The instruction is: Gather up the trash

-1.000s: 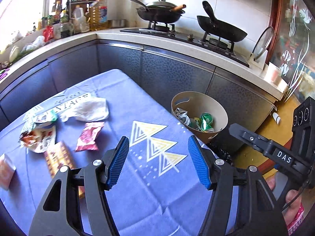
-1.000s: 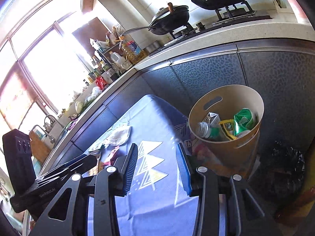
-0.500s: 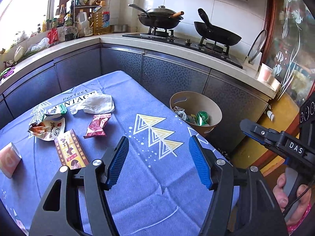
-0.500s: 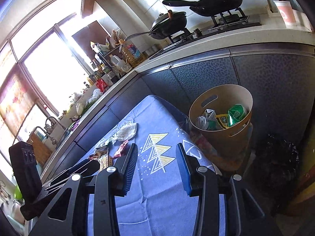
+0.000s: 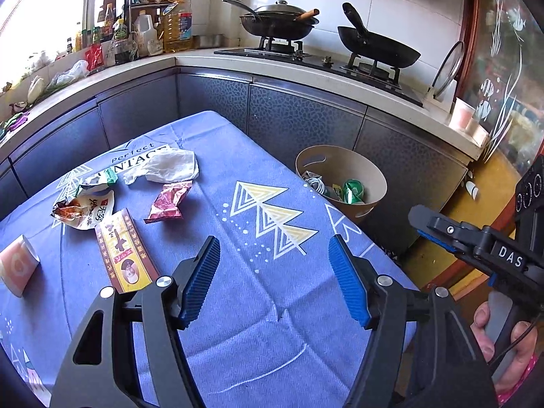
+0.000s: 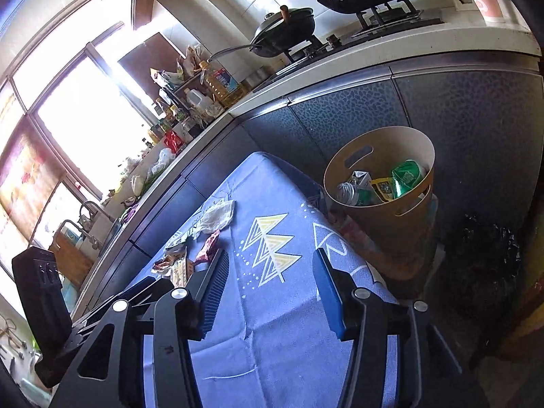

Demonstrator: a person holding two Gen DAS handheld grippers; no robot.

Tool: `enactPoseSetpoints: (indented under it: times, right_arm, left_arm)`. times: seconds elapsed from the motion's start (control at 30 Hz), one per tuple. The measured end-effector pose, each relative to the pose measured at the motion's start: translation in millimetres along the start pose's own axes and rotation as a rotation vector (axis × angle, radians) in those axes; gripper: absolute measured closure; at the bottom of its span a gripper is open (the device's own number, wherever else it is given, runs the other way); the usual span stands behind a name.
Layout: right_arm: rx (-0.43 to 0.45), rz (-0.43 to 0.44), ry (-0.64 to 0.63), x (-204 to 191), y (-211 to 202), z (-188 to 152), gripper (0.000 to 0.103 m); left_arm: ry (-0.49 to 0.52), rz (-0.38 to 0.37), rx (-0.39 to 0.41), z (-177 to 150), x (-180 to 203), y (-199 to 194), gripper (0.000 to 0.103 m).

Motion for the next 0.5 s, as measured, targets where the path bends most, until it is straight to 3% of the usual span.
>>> enactPoseSetpoints:
  times: [0.5]
  right_arm:
    - [-0.074, -0.002, -0.009, -4, 20, -19, 0.051]
  left_arm:
    - [-0.054, 0.037, -0.029, -23, -21, 1, 0.035]
Point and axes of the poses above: each gripper's, at about its wrist camera, not at the fingertips, and y roughly the way its jaws point, x to its right, z to its top, the point moved 6 cm from there along y, roughly the way its jaws point, and after that the axes turned 13 degrees about y, right-handed, at the moved point
